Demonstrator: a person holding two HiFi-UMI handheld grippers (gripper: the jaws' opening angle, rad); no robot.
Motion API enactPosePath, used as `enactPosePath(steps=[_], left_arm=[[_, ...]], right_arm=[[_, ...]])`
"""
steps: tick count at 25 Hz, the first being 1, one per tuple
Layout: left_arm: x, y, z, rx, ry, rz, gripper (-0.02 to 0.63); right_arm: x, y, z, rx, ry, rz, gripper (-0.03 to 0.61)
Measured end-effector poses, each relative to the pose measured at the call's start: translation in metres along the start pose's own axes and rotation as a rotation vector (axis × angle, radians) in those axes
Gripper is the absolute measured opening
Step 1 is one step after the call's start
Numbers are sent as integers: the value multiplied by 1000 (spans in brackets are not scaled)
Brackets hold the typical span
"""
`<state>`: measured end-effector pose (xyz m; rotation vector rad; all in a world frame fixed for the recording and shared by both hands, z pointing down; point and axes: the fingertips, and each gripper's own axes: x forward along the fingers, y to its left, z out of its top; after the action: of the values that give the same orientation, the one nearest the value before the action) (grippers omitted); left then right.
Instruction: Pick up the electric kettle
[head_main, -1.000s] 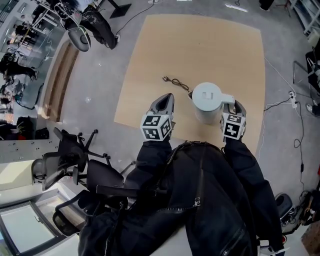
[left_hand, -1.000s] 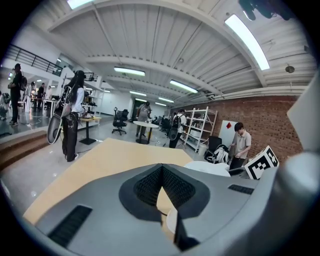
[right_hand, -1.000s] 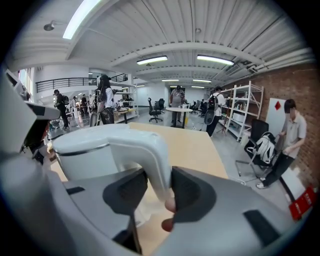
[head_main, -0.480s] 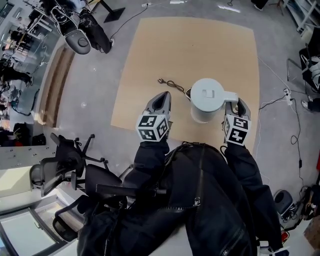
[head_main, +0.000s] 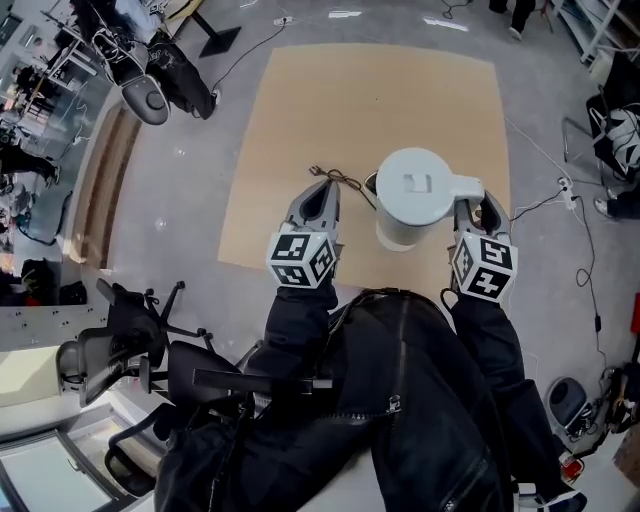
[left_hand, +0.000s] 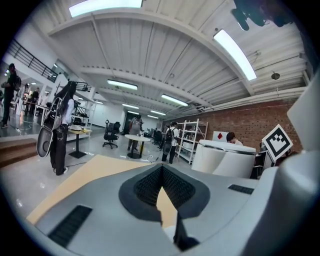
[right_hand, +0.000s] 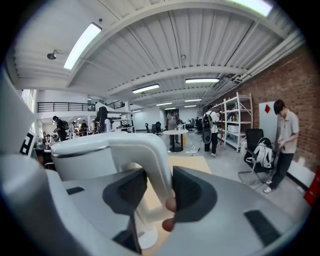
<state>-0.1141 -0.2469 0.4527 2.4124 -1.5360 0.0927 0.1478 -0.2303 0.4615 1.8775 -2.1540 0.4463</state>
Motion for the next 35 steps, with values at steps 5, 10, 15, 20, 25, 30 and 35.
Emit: enactPosePath(steps=[5, 10, 15, 20, 25, 30, 35], left_arm=[[-7, 6, 13, -4, -33, 2, -2], [-7, -2, 31, 8, -66, -15, -2], [-13, -10, 46, 31, -92, -32, -2], [-19, -11, 55, 42, -100, -31, -2], [-24, -8, 57, 37, -104, -19, -2], [-25, -8, 58, 35, -111, -22, -2], [-25, -7, 57, 28, -112, -22, -2]], right_arm=[[-16, 9, 28, -8, -55, 17, 156], [-28, 8, 48, 10, -76, 32, 156], [-38, 14, 60, 16, -97, 43, 160], [-41, 16, 65, 54, -105, 62, 160], [-46, 20, 74, 59, -120, 72, 160], [-48, 21, 80, 60, -125, 73, 161], [-50, 22, 83, 59, -130, 73, 162]])
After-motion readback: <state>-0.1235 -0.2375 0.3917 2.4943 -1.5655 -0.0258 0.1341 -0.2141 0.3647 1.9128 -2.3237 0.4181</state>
